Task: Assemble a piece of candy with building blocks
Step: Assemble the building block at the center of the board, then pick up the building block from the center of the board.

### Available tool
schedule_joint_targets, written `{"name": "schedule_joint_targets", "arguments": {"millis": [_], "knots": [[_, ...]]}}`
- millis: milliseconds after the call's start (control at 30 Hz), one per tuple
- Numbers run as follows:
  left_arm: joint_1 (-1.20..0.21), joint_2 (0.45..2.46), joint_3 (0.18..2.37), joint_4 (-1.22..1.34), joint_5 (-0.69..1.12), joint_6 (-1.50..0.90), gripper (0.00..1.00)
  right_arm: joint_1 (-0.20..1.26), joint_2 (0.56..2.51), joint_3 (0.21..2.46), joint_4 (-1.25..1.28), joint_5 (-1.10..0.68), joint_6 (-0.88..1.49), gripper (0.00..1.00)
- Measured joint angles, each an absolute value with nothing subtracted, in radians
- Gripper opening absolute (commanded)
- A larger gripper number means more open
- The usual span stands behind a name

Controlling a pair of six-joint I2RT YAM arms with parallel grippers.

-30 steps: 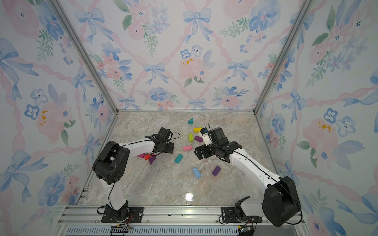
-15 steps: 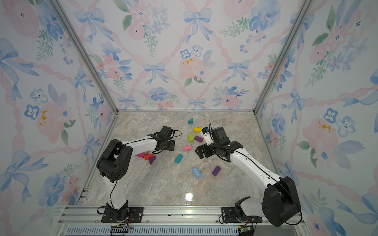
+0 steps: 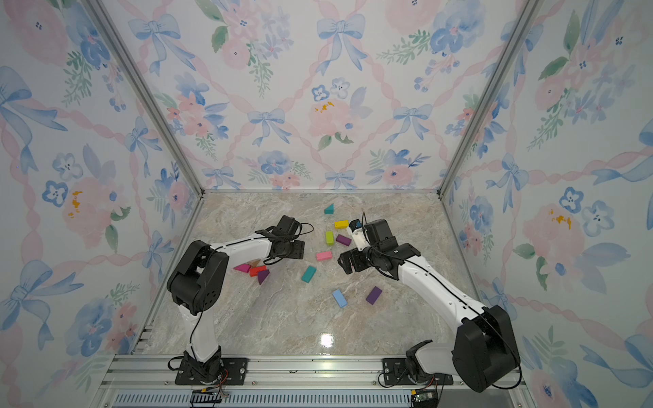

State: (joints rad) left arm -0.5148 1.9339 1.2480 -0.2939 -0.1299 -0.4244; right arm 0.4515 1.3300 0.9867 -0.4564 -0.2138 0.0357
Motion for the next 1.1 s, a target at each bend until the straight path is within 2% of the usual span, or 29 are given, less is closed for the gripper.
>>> {"name": "schedule_joint_targets", "arguments": {"millis": [133,233,400,500,633,833,1100], "knots": [[-0.517,1.866,1.231,-0.305,-0.096,-0.424,0.81,0.452,1.317,0.987,-0.457,-0.215,0.036,0.99],[-0.512,1.742,1.182,-0.308,-0.070,-0.423,0.83,0.467,1.309,0.987,-0.457,-0.217,0.036,0.99],[-0.417,1.576,1.082,-0.304,0.004,-0.409,0.88,0.563,1.353,1.007,-0.469,-0.218,0.036,0.99],[-0.354,1.544,1.027,-0.304,0.023,-0.402,0.89,0.625,1.449,1.072,-0.488,-0.210,0.034,0.99],[-0.337,1.515,0.957,-0.314,-0.026,-0.402,0.89,0.694,1.568,1.141,-0.481,-0.185,0.047,0.99],[-0.257,1.490,0.889,-0.315,-0.059,-0.421,0.90,0.746,1.634,1.151,-0.421,-0.179,0.110,0.99],[-0.250,1.431,0.810,-0.316,-0.047,-0.470,0.90,0.819,1.702,1.166,-0.334,-0.203,0.132,0.99]]}}
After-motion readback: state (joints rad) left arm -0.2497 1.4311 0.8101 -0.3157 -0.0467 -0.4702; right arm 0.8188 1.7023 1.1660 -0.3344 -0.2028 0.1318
